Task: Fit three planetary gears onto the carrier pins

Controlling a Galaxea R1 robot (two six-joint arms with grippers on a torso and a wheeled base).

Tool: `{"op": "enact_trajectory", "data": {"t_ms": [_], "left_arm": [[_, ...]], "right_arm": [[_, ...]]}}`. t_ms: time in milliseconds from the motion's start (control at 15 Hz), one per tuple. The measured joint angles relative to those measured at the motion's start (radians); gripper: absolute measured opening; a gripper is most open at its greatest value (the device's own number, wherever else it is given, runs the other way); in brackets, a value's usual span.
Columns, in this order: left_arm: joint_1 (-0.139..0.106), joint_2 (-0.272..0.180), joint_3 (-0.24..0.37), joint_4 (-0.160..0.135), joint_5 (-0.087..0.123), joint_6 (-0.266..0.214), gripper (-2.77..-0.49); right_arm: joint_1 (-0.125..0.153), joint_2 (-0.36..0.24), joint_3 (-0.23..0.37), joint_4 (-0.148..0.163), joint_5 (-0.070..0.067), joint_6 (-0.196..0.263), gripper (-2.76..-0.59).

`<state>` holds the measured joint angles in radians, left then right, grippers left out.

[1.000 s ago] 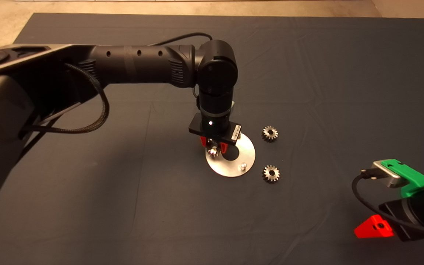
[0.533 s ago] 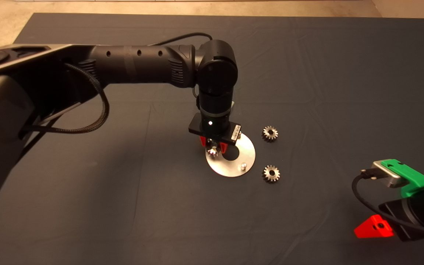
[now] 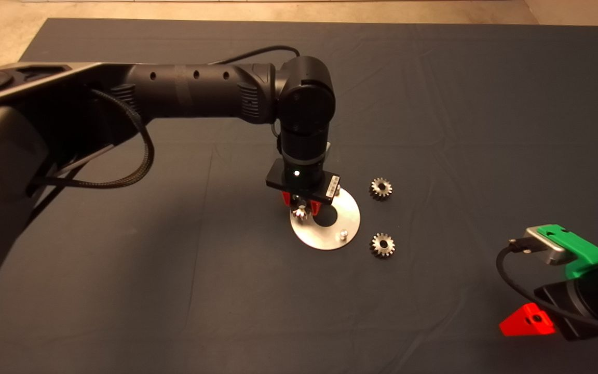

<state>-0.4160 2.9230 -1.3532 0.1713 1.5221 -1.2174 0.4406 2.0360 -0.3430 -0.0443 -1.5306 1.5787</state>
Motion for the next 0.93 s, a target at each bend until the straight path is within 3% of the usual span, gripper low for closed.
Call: {"op": "enact_trajectory", "data": {"t_ms": [933], "left_arm": [[0.0,0.0,0.003,0.005,0.0,0.0,-2.26]], "right_arm": [[0.0,0.0,0.0,0.0,0.0,0.0,-0.62]]}}
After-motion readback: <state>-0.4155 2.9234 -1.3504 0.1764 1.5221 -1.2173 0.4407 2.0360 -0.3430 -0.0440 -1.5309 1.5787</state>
